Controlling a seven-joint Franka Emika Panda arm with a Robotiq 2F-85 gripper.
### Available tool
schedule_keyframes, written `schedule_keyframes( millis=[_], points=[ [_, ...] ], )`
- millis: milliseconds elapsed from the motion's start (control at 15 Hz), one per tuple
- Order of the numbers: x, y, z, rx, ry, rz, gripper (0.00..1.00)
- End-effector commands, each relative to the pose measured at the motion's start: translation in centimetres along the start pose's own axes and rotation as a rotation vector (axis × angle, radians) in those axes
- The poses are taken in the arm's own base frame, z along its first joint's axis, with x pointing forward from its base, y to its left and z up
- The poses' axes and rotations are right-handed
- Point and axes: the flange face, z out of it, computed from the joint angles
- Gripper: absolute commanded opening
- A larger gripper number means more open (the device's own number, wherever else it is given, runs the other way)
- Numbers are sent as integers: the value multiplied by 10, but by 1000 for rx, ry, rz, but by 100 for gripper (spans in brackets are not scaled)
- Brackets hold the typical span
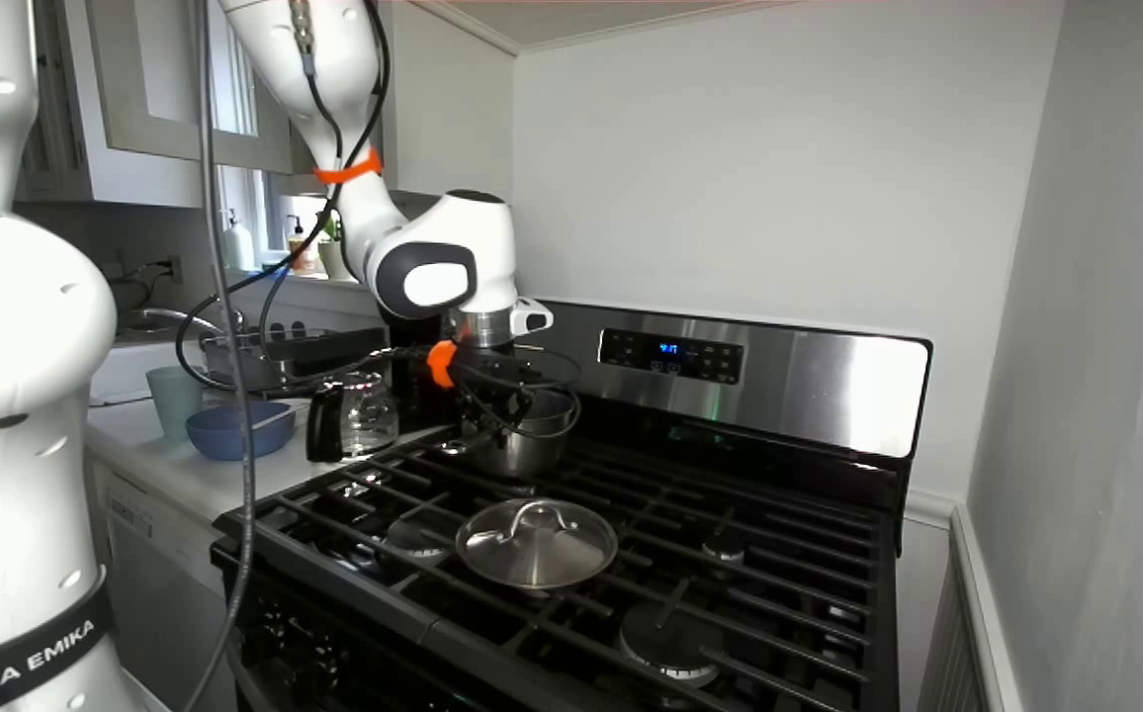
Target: Move the pot to the right
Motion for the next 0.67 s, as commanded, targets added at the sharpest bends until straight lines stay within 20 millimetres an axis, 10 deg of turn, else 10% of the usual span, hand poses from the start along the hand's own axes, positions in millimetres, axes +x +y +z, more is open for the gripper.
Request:
schedule_keyframes(
  millis=[0,600],
  points=[
    [6,1,-6,14,38,-9,7],
    [2,2,-47,88,157,-7,7]
  ],
)
